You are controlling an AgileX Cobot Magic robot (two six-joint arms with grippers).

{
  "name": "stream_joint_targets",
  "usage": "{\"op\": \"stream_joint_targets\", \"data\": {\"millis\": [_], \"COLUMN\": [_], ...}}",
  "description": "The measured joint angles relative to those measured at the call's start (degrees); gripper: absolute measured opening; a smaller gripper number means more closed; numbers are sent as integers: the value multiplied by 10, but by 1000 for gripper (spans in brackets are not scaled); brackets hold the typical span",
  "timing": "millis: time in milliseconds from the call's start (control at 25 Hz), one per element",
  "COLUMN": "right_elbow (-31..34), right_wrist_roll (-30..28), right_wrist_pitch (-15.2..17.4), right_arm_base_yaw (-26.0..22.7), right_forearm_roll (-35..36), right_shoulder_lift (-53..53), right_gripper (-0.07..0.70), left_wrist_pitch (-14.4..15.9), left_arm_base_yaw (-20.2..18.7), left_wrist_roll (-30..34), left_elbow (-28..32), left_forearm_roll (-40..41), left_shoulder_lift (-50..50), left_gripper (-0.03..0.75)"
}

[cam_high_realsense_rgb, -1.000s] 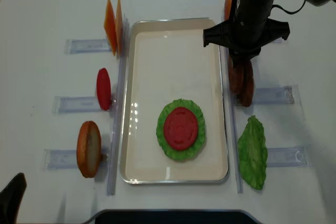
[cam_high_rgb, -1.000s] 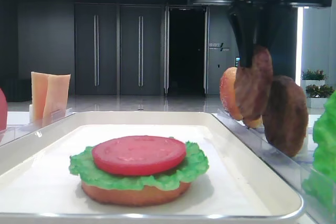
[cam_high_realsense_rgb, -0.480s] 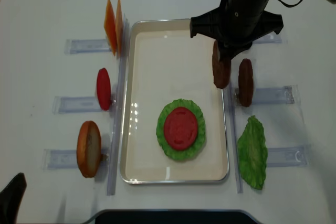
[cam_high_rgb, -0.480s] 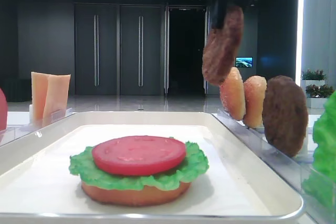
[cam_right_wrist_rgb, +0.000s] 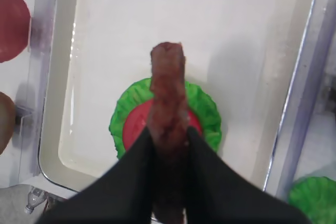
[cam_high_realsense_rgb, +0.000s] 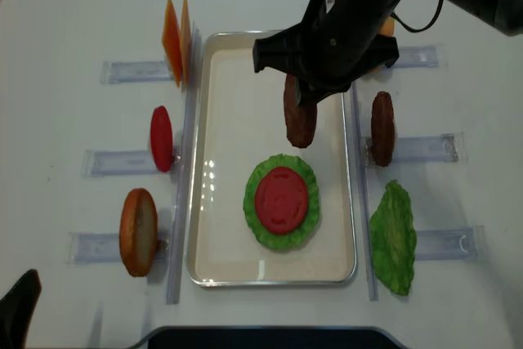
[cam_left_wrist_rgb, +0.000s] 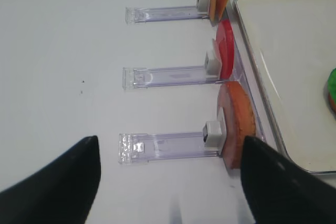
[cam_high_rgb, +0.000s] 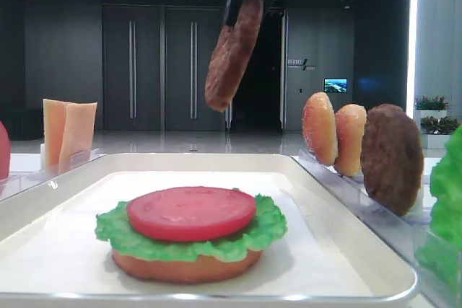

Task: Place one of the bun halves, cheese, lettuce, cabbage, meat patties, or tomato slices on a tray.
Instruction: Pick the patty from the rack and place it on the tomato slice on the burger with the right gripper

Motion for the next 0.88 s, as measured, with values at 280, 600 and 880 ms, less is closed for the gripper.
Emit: {"op": "stream_joint_targets", "data": {"millis": [280,600,880], "right_elbow": [91,194,238], "right_wrist_roll": [-46,-234,-316], "right_wrist_pitch": [-85,-193,-232], "right_arm_base_yaw": [4,7,2], "right_forearm_roll": [79,308,389], "right_shoulder_lift": [-24,-46,-43], "right_gripper": [124,124,124], "left_wrist_pitch": [0,0,0], "left_arm_base_yaw": [0,0,0], "left_wrist_roll": [0,0,0], "left_elbow": [0,0,0], "left_forearm_roll": [0,0,0], "left_shoulder_lift": [0,0,0], "left_gripper": [640,640,640]}}
